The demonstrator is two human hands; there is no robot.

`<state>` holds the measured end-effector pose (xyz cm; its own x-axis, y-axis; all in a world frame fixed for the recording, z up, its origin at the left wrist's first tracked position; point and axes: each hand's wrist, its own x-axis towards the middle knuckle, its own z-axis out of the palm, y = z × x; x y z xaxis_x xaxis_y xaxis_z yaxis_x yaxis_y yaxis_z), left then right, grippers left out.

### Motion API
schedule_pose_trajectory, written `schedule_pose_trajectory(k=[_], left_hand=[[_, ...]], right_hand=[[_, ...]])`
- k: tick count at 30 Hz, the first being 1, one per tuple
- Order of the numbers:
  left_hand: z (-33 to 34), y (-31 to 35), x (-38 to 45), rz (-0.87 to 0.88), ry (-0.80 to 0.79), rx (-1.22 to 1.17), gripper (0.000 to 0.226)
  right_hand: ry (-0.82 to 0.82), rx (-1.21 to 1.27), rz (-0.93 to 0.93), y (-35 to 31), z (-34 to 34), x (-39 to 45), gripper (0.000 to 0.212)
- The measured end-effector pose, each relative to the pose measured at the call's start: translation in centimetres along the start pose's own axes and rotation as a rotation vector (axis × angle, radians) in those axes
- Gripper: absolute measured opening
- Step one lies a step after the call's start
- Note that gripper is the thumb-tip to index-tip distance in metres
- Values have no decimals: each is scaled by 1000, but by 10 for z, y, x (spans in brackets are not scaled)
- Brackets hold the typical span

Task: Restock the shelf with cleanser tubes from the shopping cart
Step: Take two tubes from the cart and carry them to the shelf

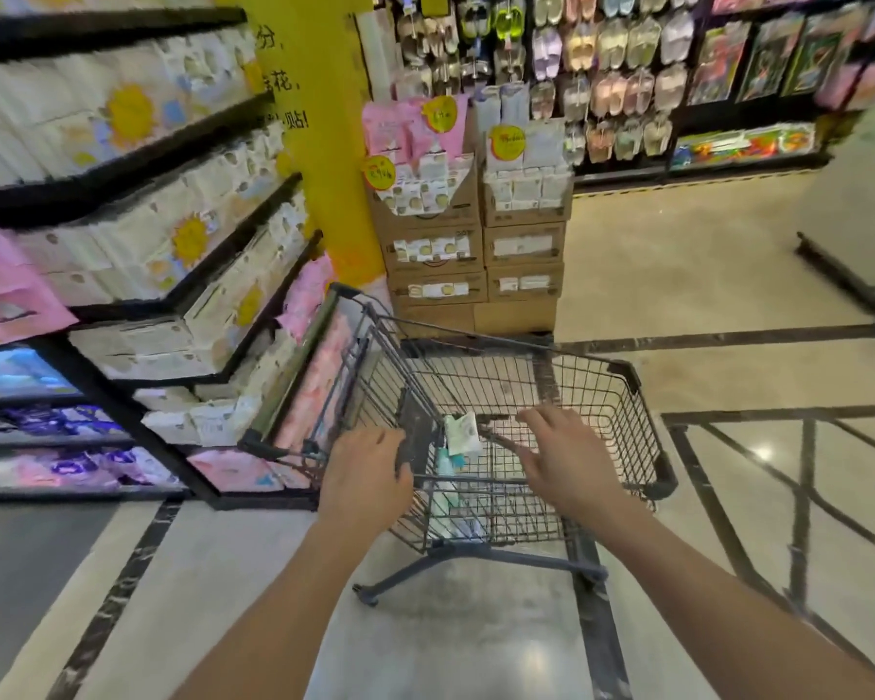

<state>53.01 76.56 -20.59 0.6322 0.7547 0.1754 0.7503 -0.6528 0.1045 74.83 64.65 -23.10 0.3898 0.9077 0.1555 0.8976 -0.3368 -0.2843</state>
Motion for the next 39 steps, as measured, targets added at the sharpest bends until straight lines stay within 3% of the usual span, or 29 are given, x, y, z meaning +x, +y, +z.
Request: schedule_pose_trajectory(k=[13,24,29,34,39], left_hand=[[100,27,106,-38,-181,-15,42],[204,-24,224,14,-469,7,35],[252,-51,265,-31,-591,-16,37],[310,-55,287,-127,-700,-150,40],[382,-65,306,-285,-715,-315,49]], right_hand=[[-119,21,32,70,60,84,42],[-267,-13,136,92,121,210,41],[-400,-3,206,92,169,255,38],[-654,-17,200,97,232,281,43],[-793,-1,220,118,308,310,45]])
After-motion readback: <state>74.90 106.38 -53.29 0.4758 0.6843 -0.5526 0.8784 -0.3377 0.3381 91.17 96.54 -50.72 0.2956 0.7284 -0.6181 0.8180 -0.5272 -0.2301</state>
